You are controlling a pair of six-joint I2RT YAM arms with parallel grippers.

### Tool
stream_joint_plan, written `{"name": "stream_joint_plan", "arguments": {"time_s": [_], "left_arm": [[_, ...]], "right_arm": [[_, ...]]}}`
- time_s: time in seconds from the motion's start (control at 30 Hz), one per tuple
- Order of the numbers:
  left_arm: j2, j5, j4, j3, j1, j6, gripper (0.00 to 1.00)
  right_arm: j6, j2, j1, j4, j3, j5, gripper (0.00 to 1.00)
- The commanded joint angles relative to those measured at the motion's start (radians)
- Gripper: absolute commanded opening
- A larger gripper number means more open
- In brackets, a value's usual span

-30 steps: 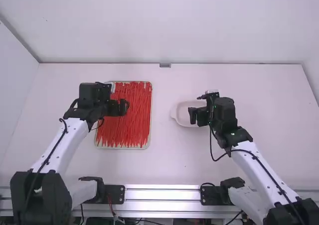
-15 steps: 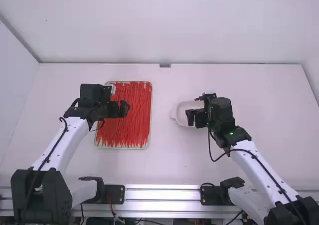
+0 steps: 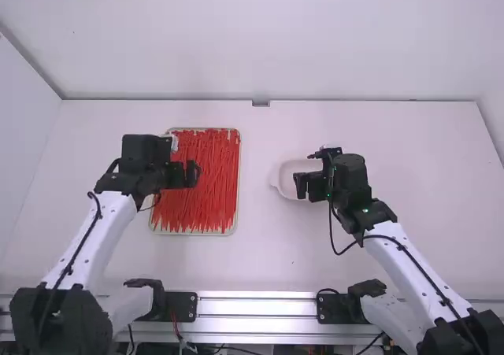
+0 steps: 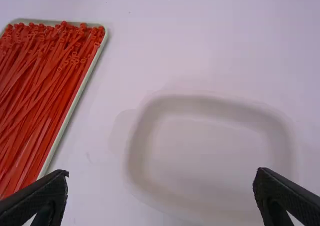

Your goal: Fasten the cable tie

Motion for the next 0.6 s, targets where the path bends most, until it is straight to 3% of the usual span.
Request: {"name": "stream_joint_plan", "arguments": {"time_s": [0.0, 0.4, 0.57], "left_arm": [[-0.045, -0.023, -0.016, 0.042, 0.005, -0.001, 0.99], [-0.069, -0.023, 0.042, 0.045, 0.005, 0.005, 0.99], [-0.034, -0.020, 0.012, 0.113, 0.003, 0.050, 0.99]], "right_arm": [[0.008, 0.007, 0.001, 0.002, 0.031, -0.003, 0.99], [0.003, 0.007, 0.000, 0.064, 0.031, -0.130, 0.99], [0.003, 0.007, 0.015, 0.066, 0.031, -0.130, 0.99]]}}
